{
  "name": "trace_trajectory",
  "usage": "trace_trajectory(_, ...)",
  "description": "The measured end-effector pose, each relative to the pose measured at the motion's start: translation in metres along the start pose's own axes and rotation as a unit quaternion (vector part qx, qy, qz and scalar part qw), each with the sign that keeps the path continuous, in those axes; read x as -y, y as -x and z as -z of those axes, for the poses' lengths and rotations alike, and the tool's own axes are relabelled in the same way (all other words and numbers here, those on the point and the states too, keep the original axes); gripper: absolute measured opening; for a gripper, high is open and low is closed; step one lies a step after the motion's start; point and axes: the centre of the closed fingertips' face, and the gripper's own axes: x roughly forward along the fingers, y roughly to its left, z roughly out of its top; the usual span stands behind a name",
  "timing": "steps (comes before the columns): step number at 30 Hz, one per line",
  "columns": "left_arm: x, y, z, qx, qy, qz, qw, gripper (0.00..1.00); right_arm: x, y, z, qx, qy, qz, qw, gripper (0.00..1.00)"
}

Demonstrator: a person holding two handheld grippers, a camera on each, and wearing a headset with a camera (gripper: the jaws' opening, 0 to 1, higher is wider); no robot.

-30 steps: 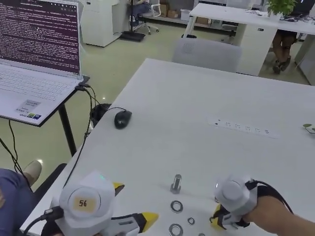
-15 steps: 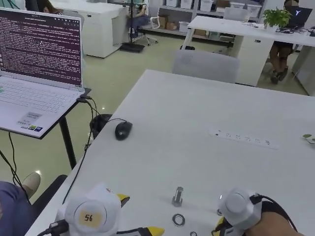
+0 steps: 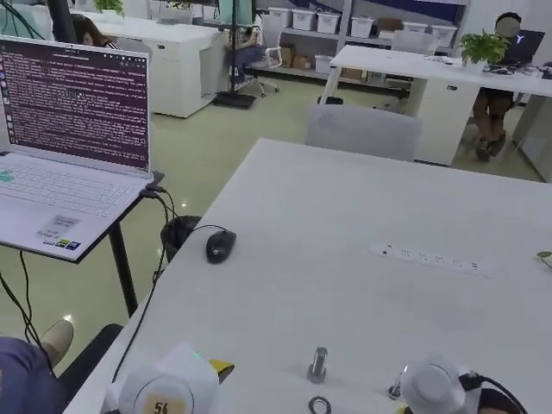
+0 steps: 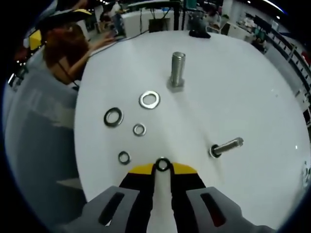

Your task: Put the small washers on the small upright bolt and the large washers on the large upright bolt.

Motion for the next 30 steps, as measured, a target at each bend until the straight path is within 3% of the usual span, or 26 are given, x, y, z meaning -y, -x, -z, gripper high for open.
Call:
trace_trajectory(7, -0.003, 0.000, 0.004, 0.000, 0.004, -0.002, 1.0000, 0.63, 0.014, 0.019, 0.005, 0.029, -0.048, 0.031, 0.9979, 0.13)
trace_trajectory(13, -0.003, 0.000, 0.006, 0.000, 0.009, -0.002, 1.0000, 0.63, 0.041, 0.047, -0.005, 0.063, -0.077, 0.063, 0.9930, 0.13)
trace_trajectory(17, -0.001, -0.002, 0.007, -0.001, 0.008, 0.001, 1.0000, 0.63, 0.060, 0.062, -0.019, 0.070, -0.066, 0.081, 0.9920, 0.13)
trace_trajectory(21, -0.002, -0.002, 0.006, 0.001, 0.010, 0.000, 0.9999, 0.63, 0.070, 0.071, -0.036, 0.069, -0.042, 0.084, 0.9932, 0.13)
trace_trajectory(25, -0.003, -0.002, 0.006, 0.003, 0.012, -0.002, 0.9999, 0.63, 0.073, 0.068, -0.042, 0.047, -0.004, 0.077, 0.9959, 0.13)
trace_trajectory(30, -0.004, 0.000, 0.007, 0.004, 0.016, -0.006, 0.9998, 0.63, 0.068, 0.057, -0.043, 0.028, 0.010, 0.060, 0.9978, 0.13)
